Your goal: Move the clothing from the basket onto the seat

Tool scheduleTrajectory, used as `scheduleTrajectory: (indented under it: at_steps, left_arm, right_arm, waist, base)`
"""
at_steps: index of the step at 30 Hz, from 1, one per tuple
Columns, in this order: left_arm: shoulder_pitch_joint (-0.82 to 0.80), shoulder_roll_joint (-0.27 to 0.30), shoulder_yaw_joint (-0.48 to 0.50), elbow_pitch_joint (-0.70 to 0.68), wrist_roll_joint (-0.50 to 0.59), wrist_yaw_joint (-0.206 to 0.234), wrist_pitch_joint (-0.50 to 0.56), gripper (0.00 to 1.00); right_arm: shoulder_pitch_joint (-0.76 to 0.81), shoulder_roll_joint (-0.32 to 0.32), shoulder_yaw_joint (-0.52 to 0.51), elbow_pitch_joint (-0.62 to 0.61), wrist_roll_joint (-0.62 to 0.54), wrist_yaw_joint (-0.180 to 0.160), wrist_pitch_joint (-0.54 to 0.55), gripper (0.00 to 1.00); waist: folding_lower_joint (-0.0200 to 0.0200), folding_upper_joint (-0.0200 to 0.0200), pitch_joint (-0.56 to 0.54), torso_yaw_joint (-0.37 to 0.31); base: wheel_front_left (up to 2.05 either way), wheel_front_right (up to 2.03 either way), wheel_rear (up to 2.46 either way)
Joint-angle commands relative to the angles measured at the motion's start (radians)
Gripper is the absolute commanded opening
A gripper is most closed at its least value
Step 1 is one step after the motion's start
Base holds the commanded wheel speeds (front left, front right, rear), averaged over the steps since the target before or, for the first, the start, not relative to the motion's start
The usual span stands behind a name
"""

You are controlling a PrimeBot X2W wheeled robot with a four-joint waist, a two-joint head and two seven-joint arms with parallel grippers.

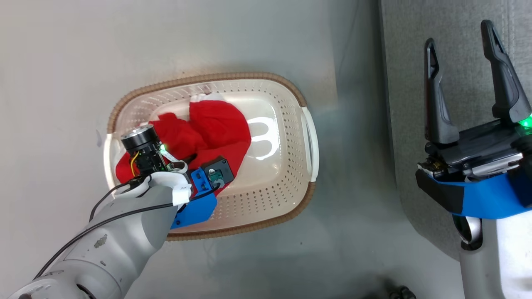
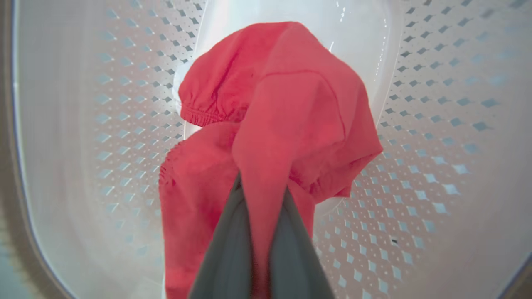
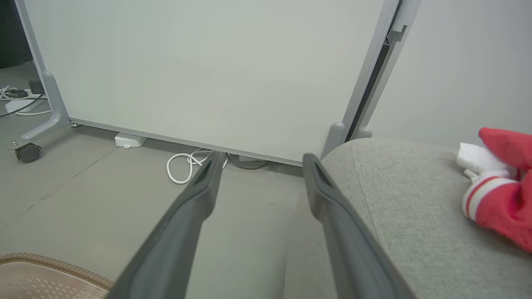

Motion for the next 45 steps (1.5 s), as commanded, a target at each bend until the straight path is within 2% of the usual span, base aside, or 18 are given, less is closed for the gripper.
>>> scheduleTrajectory:
  at_steps: [1,7,19,25,27,38,45]
  left_arm:
    - [0.010,-0.002,-0.003,-0.011,-0.015,0.000,-0.025,0.00]
    - [0.025,-0.010,-0.003,-0.032,-0.059,0.000,-0.075,0.00]
    - [0.046,-0.039,-0.002,-0.083,-0.224,0.000,-0.221,0.00]
    - [0.058,-0.035,0.030,-0.134,-0.299,0.000,-0.247,0.00]
    - [0.060,-0.027,0.052,-0.180,-0.308,0.002,-0.247,0.00]
    - [0.125,0.045,0.210,-0.451,-0.282,0.073,-0.247,0.00]
    - [0.145,0.073,0.321,-0.630,-0.248,0.102,-0.247,0.00]
  right_arm:
    - [0.019,-0.001,-0.002,0.012,0.007,0.000,0.000,1.00]
    - [0.027,-0.002,-0.003,0.036,0.019,0.000,0.000,1.00]
    - [0.102,-0.018,-0.032,0.093,0.035,0.000,0.000,1.00]
    - [0.142,-0.032,-0.036,0.121,0.044,0.000,0.000,1.00]
    - [0.157,-0.034,-0.039,0.131,0.047,0.000,0.000,1.00]
    - [0.241,-0.022,-0.046,0.164,0.069,0.000,0.000,1.00]
    - [0.283,-0.012,-0.049,0.171,0.081,0.000,0.000,1.00]
  waist:
    - [0.0001,0.0000,-0.028,0.003]
    - [0.0001,0.0000,-0.091,0.014]
    - [0.0001,0.0000,-0.289,0.071]
    - [0.0001,0.0000,-0.398,0.088]
    - [0.0001,0.0000,-0.434,0.093]
    - [0.0001,0.0000,-0.602,0.102]
    - [0.0001,0.0000,-0.672,0.102]
  base:
    - [0.00,0.00,0.00]
    - [0.00,0.00,0.00]
    - [0.00,0.00,0.00]
    - [0.00,0.00,0.00]
    - [0.00,0.00,0.00]
    - [0.00,0.00,0.00]
    - [0.00,0.00,0.00]
